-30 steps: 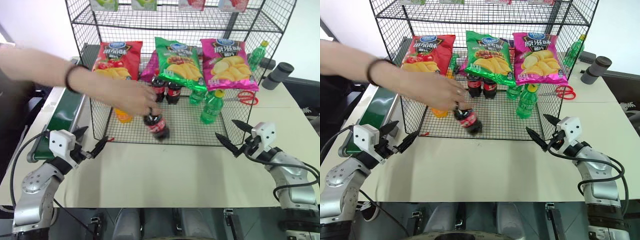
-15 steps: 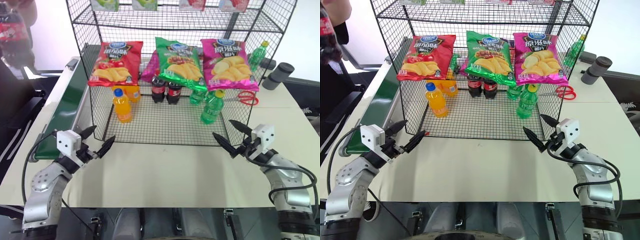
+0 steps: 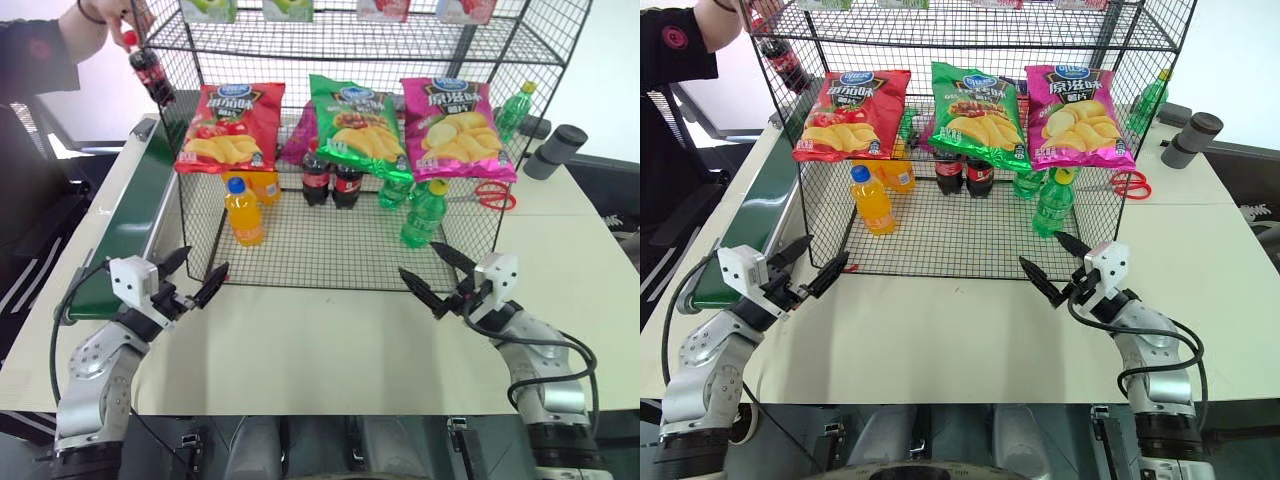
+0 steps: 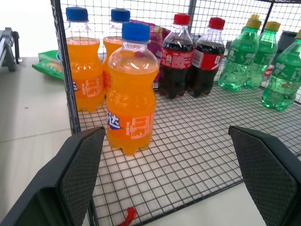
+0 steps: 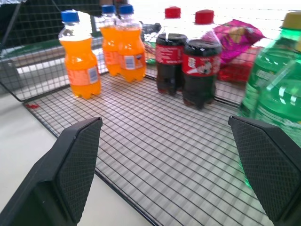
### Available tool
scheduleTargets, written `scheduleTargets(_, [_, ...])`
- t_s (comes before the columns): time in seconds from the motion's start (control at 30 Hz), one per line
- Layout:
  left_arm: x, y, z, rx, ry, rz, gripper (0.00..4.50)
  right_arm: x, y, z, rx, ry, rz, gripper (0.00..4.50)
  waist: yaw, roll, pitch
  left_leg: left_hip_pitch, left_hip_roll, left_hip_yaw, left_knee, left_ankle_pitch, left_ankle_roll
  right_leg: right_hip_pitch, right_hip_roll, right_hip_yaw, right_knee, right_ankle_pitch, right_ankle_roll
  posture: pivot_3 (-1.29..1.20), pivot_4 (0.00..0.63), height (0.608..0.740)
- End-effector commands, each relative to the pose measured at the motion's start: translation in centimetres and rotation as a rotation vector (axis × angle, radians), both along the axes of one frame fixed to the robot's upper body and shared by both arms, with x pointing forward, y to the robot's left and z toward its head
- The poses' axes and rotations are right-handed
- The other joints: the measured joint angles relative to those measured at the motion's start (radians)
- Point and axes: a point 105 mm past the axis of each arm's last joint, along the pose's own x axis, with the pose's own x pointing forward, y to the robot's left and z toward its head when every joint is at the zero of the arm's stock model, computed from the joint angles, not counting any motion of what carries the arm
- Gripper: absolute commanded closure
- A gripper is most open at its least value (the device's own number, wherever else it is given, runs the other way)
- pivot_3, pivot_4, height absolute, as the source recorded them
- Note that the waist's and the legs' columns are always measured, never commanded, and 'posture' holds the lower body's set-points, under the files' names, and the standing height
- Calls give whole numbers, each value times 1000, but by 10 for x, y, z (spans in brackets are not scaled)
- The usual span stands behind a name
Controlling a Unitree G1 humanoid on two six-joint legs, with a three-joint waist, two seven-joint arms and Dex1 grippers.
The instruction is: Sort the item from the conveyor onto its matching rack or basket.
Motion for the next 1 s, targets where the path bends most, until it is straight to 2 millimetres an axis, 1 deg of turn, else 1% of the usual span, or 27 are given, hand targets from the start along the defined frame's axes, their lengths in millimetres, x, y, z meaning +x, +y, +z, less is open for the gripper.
scheduleTargets(0.03, [-1, 3, 10, -22, -42, 17, 0, 0, 8, 9, 3, -55, 7, 27, 0, 0, 0, 0, 0, 0, 0, 0, 0, 0, 0, 0, 0, 0, 0, 0, 150, 740])
scheduleTargets(0.13, [-2, 6, 12, -35, -52, 38, 0, 1, 13, 11, 8, -62, 10, 27, 0, 0, 0, 0, 0, 0, 0, 0, 0, 0, 0, 0, 0, 0, 0, 0, 150, 740])
scheduleTargets(0.33, [-6, 22, 16, -50, -51, 105, 0, 3, 18, 15, 4, -69, 24, 27, -1, 0, 0, 0, 0, 0, 0, 0, 0, 0, 0, 0, 0, 0, 0, 0, 150, 740])
scheduleTargets(0.43, [-11, 38, 22, -62, -64, 166, 0, 5, 24, 17, 7, -76, 40, 27, -2, 0, 0, 0, 0, 0, 0, 0, 0, 0, 0, 0, 0, 0, 0, 0, 150, 740])
scheduleTargets(0.53, [-17, 57, 32, -117, -82, 240, 0, 6, 30, 17, 8, -73, 58, 27, -2, 0, 0, 0, 0, 0, 0, 0, 0, 0, 0, 0, 0, 0, 0, 0, 150, 740])
scheduleTargets(0.6, [-19, 66, 35, -137, -87, 287, 0, 7, 32, 17, 8, -71, 63, 27, -1, 0, 0, 0, 0, 0, 0, 0, 0, 0, 0, 0, 0, 0, 0, 0, 150, 740])
scheduleTargets(0.63, [-19, 70, 35, -143, -85, 305, 0, 8, 33, 17, 8, -69, 64, 27, -1, 0, 0, 0, 0, 0, 0, 0, 0, 0, 0, 0, 0, 0, 0, 0, 150, 740])
scheduleTargets(0.73, [-19, 89, 33, -139, -108, 448, 0, 9, 46, 21, 22, -79, 103, 27, 0, 0, 0, 0, 0, 0, 0, 0, 0, 0, -1, 0, 0, 0, 0, 0, 150, 740])
scheduleTargets(0.77, [-18, 92, 33, -138, -114, 476, 0, 9, 48, 22, 26, -83, 110, 27, 0, 0, 0, 0, 0, 0, 0, 0, 0, 0, -1, 0, 0, 0, 0, 0, 150, 740])
scheduleTargets(1.0, [-9, 103, 26, -143, -111, 568, 0, 9, 56, 21, 27, -82, 123, 27, 0, -1, -1, 0, 0, 0, 0, 0, 0, 0, -1, 0, 0, 0, 0, 0, 150, 740])
